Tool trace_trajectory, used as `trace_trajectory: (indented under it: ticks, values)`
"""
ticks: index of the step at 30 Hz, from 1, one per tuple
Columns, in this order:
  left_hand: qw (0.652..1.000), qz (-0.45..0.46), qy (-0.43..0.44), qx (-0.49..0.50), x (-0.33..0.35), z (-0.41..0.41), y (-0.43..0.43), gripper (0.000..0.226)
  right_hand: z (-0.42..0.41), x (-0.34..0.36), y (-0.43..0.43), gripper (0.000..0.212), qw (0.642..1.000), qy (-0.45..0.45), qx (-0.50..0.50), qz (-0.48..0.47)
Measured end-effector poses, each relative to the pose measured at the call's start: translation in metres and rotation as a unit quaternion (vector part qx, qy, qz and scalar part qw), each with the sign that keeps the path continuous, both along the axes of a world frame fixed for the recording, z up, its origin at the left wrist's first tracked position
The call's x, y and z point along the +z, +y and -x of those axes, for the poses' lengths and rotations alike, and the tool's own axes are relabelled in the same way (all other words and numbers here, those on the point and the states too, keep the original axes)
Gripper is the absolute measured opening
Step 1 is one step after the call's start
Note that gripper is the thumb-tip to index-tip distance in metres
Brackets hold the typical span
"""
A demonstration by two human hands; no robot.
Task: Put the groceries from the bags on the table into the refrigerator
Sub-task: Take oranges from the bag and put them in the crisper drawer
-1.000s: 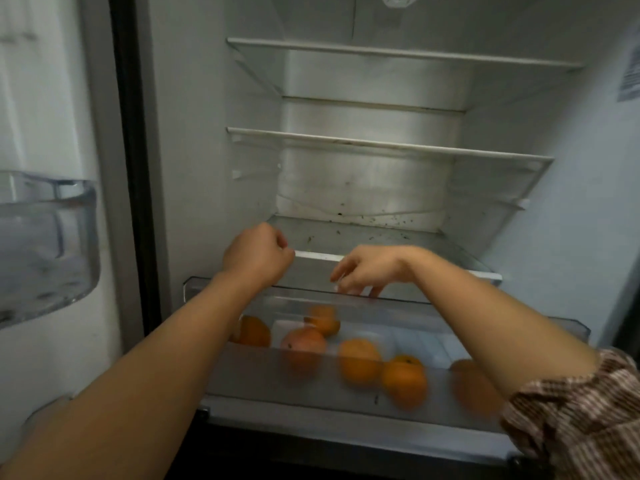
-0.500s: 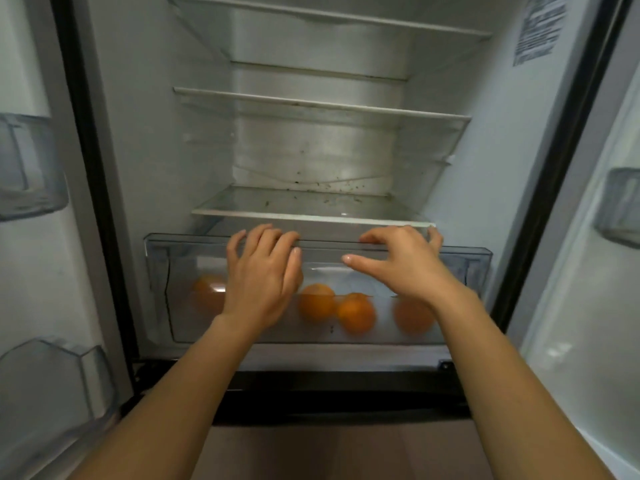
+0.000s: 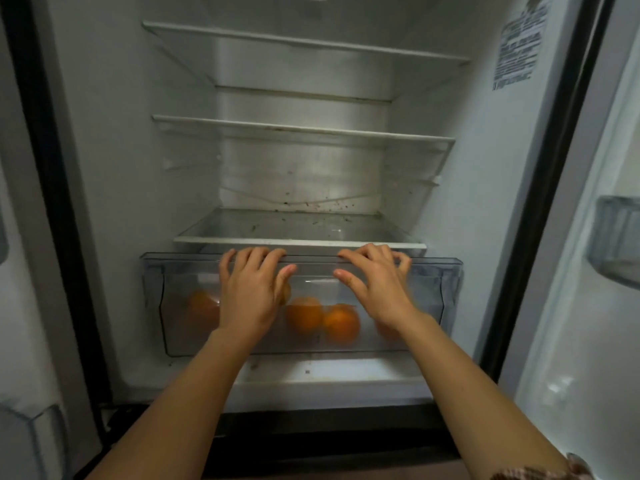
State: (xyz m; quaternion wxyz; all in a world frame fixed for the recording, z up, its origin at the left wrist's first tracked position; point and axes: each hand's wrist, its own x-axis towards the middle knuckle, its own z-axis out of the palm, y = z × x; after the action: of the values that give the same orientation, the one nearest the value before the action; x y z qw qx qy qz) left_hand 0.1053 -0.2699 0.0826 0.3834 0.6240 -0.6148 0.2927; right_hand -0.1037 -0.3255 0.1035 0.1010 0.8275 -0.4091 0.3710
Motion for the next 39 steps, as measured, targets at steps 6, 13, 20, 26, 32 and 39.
trace_trajectory:
  ticks: [6,13,20,26,32,39]
  values:
    - [0.999,-0.034,0.022,-0.001,0.002,-0.005,-0.031,0.051,-0.011,-0.001,-0.032,0.044,0.999,0.007,-0.023,-0.042]
    - [0.994,-0.095,0.06,-0.008,-0.005,-0.012,-0.059,0.046,-0.022,-0.02,-0.069,0.058,0.997,0.032,-0.051,-0.037]
    - [0.989,-0.133,0.059,0.005,-0.003,-0.01,-0.055,0.051,-0.025,-0.022,-0.072,0.045,0.998,0.022,-0.056,-0.023]
    - [0.979,-0.171,0.108,0.004,0.008,0.004,-0.015,0.055,-0.034,-0.019,-0.036,0.048,0.996,-0.036,-0.019,-0.075]
    - [0.987,-0.106,0.122,-0.002,0.023,0.011,0.075,0.049,-0.048,-0.011,0.055,0.041,0.983,-0.168,0.049,-0.064]
    - [0.997,-0.01,0.069,0.012,0.029,-0.007,0.246,0.041,-0.082,-0.012,0.203,0.034,0.964,-0.222,0.136,-0.05]
